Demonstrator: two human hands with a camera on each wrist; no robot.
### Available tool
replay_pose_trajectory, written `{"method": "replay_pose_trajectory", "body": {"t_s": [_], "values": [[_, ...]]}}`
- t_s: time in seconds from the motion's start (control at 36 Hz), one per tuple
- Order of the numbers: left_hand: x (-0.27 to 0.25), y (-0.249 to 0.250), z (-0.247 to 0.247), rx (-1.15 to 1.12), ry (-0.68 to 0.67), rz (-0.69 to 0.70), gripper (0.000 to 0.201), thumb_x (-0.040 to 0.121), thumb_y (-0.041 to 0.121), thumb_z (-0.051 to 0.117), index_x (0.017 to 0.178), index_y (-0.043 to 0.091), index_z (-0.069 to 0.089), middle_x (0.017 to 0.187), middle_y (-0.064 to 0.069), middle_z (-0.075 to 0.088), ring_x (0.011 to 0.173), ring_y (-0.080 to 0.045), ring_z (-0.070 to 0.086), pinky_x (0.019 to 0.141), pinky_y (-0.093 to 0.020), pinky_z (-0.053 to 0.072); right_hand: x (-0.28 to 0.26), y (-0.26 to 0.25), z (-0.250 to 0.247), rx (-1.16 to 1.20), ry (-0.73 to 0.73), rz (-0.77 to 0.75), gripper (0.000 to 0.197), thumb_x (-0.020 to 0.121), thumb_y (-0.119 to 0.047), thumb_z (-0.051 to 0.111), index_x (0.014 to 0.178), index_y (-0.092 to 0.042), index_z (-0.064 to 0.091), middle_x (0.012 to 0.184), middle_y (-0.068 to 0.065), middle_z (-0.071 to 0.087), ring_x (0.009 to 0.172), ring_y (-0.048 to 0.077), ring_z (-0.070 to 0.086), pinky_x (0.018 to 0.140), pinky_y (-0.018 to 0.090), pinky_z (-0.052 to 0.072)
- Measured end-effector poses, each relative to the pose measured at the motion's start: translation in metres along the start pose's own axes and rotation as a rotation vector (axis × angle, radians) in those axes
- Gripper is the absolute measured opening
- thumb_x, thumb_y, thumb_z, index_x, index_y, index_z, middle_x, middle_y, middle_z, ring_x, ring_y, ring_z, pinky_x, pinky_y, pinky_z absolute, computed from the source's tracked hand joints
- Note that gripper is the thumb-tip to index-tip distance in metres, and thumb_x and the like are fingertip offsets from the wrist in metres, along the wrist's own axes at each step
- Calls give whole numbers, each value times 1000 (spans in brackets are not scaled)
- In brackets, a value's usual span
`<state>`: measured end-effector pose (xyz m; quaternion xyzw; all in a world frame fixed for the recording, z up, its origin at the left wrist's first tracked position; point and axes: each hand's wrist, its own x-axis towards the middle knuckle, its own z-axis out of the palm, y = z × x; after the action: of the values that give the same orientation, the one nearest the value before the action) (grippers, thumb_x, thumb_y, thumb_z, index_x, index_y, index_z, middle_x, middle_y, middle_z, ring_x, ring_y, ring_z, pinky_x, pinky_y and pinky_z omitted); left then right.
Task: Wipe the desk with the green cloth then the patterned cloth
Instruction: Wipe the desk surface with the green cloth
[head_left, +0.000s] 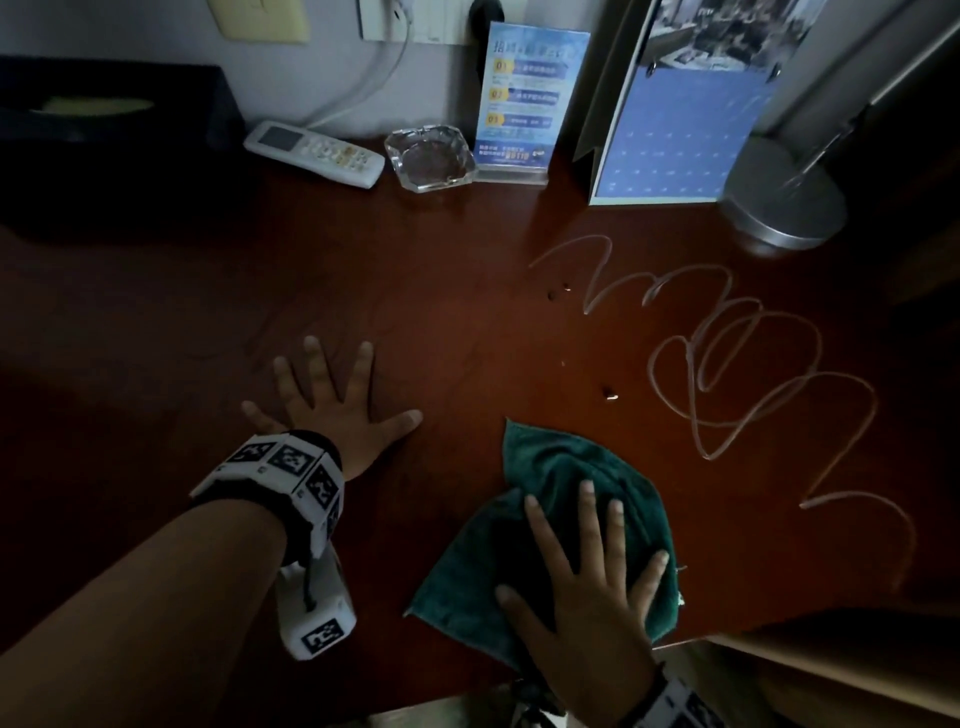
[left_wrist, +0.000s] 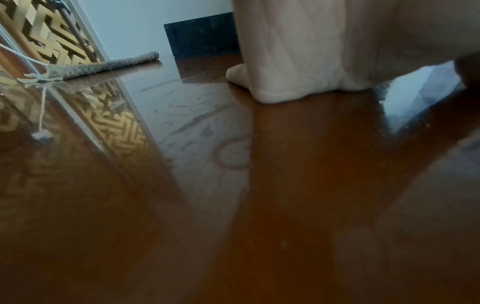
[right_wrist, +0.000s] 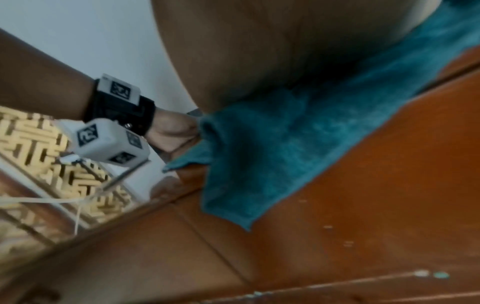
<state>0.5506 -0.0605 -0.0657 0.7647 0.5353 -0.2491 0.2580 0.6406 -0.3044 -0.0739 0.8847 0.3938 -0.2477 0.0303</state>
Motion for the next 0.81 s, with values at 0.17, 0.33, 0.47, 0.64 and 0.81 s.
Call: {"method": "replay_pose_trajectory", "body": {"t_s": [0.17,0.33,0.47,0.64,0.81], "values": [[-1,0,-2,-6,-18,6,95,71,87,24,138,47,-29,144,0,-46,137,-33,-34,107,-66,-10,6,26,-7,3,-30,-239,74,75,-84,23,133,-65,-19,145,-14,-44,131,17,-46,101,57,-30],[-3,1,-4,-15,-33,5,93,73,86,26,138,47,-29,144,0,-46,137,-33,-34,108,-65,-9,20,39,-25,-111,-125,-395,76,81,-77,34,131,-65,-22,143,-17,-46,129,15,-48,102,59,-28],[-3,1,-4,-11,-40,4,94,73,86,26,138,47,-29,143,0,-48,137,-34,-34,108,-65,-9,39,46,-37,-168,-178,-503,78,80,-77,39,128,-69,-22,141,-22,-46,129,13,-47,101,56,-31],[-4,2,-6,-2,-40,5,94,74,86,26,139,46,-29,144,-1,-47,137,-34,-32,108,-66,-9,62,51,-54,-304,-231,-618,83,79,-77,42,133,-64,-19,142,-19,-46,129,14,-47,102,56,-30],[-2,2,-6,-2,-46,2,94,73,86,26,137,47,-31,143,-1,-48,137,-34,-33,108,-66,-10,85,52,-74,-474,-287,-733,84,78,-76,45,133,-65,-18,141,-18,-47,129,14,-48,101,51,-33]]}}
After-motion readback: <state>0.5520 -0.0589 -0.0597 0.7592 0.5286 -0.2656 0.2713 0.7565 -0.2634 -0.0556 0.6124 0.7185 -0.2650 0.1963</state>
